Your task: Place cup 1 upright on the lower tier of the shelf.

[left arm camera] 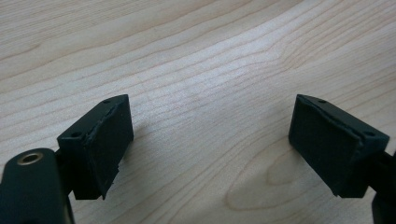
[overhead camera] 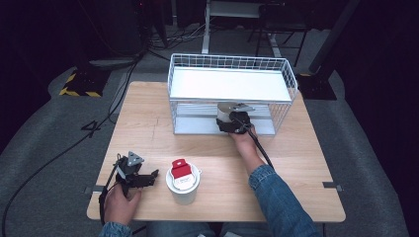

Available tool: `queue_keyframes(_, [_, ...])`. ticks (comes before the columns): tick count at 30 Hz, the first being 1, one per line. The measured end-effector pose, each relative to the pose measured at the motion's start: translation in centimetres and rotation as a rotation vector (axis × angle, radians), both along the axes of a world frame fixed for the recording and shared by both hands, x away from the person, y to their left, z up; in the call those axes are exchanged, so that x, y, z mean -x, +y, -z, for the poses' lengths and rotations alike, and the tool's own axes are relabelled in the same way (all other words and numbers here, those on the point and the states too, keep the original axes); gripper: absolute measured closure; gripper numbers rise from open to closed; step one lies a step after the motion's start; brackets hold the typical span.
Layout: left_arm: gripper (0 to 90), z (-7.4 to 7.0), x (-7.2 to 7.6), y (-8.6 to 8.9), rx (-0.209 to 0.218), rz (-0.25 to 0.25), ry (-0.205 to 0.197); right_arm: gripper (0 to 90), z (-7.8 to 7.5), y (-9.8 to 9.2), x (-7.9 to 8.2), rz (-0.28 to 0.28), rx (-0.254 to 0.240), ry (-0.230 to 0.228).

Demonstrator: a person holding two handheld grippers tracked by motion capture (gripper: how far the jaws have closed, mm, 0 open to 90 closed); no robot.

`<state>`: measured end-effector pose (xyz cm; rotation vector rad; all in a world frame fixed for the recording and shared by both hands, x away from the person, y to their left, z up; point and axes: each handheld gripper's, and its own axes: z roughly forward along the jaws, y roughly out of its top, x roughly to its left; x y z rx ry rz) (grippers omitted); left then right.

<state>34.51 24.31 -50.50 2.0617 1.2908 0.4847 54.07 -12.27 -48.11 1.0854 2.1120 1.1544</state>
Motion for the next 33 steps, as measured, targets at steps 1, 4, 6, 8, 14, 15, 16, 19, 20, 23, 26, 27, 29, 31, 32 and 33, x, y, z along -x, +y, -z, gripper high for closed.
queue_keyframes(1, [14.5,0.0,0.0,0.0,0.0,0.0,0.0,23.5,0.1,0.0,0.0,0.009,-0.002,0.014])
queue_keyframes(4, [14.4,0.0,0.0,0.0,0.0,0.0,0.0,23.4,0.1,0.0,0.0,0.004,0.002,0.015])
queue_keyframes(6, [14.5,0.0,0.0,0.0,0.0,0.0,0.0,23.4,0.1,0.1,0.0,0.006,-0.002,0.024])
queue_keyframes(8, [14.5,0.0,0.0,0.0,0.0,0.0,0.0,23.2,0.1,0.1,0.0,0.0,-0.003,0.025])
queue_keyframes(14, [14.4,0.0,0.0,0.0,0.0,0.0,0.0,17.0,0.0,0.0,-0.1,-0.003,-0.023,0.036])
queue_keyframes(15, [14.5,0.0,0.0,0.0,0.0,0.0,0.0,16.1,0.0,0.0,-0.2,-0.011,-0.026,0.038])
queue_keyframes(16, [14.4,0.0,0.0,0.0,0.0,0.0,0.0,16.0,0.0,0.0,-0.1,-0.011,-0.019,0.038])
queue_keyframes(19, [14.5,0.0,0.0,0.0,0.0,0.0,0.0,15.2,0.0,0.1,-0.1,-0.011,-0.015,0.04])
queue_keyframes(20, [14.5,0.0,0.0,0.0,0.0,0.0,0.0,15.1,0.0,0.1,0.0,-0.011,-0.016,0.04])
queue_keyframes(23, [14.5,0.0,0.0,0.0,0.0,0.0,0.0,14.9,-0.2,0.0,0.1,-0.011,-0.007,0.033])
queue_keyframes(26, [14.5,0.0,0.0,0.0,0.0,0.0,0.0,14.9,-0.5,-0.3,0.4,-0.007,0.018,0.013])
queue_keyframes(27, [14.5,0.0,0.0,0.0,0.0,0.0,0.0,14.8,-0.5,-0.4,0.5,-0.005,0.024,0.009])
queue_keyframes(29, [14.4,0.0,0.0,0.0,0.0,0.0,0.0,14.4,-0.6,-0.9,0.7,-0.008,0.028,0.008])
queue_keyframes(31, [14.4,0.0,0.0,0.0,0.0,0.0,0.0,14.4,-0.7,-1.4,1.1,-0.008,0.025,0.013])
queue_keyframes(32, [14.3,0.0,0.0,0.0,-0.001,0.001,0.0,14.4,-0.8,-1.6,1.3,-0.012,0.027,0.011])
queue_keyframes(33, [14.3,0.0,0.0,0.0,-0.001,0.001,0.001,14.4,-0.9,-1.9,1.6,-0.014,0.024,0.012])
